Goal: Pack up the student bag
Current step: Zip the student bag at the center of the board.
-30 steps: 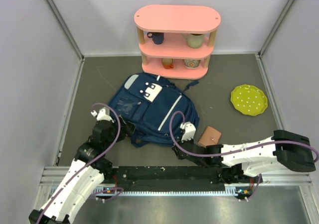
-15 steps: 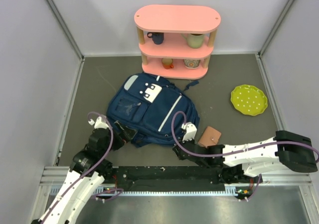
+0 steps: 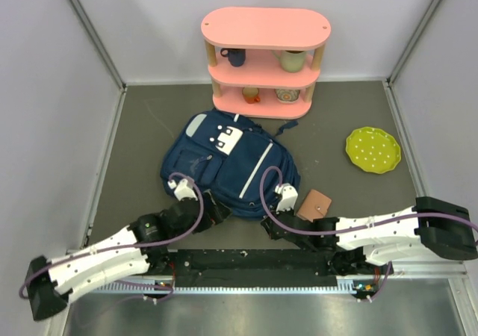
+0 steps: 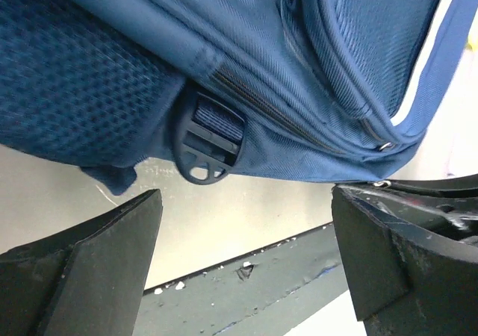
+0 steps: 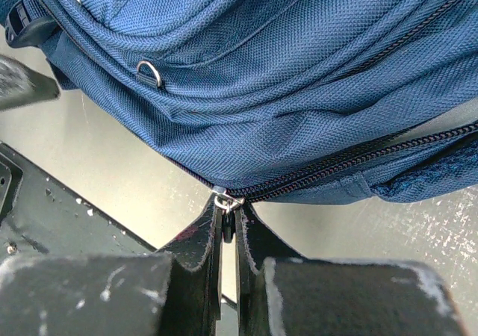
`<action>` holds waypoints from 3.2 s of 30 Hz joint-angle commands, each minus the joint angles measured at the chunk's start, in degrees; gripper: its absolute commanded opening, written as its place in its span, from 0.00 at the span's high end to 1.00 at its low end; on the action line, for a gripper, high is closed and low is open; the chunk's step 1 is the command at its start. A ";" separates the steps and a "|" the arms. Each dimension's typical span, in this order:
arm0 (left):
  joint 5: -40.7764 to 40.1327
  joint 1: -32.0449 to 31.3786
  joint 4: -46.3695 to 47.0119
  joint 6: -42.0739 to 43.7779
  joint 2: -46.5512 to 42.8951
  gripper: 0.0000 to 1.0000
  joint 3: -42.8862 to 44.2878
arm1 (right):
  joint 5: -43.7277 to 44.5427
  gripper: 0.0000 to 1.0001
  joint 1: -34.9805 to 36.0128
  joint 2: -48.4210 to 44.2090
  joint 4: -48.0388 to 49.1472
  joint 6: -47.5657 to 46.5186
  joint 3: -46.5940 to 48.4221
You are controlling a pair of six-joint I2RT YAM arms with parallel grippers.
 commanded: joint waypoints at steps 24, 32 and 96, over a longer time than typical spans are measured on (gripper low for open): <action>-20.88 -0.16 6.64 -9.88 4.95 1.00 -3.43 | 0.78 1.00 -2.16 -4.16 -4.71 0.87 1.25; -14.55 14.99 -7.10 6.64 -10.03 1.00 -1.77 | -0.28 1.00 -5.93 -4.69 -8.40 0.00 0.81; -22.62 -18.84 22.61 -16.37 36.03 0.50 10.12 | -2.48 1.00 -7.34 -8.20 -5.76 -2.11 -2.18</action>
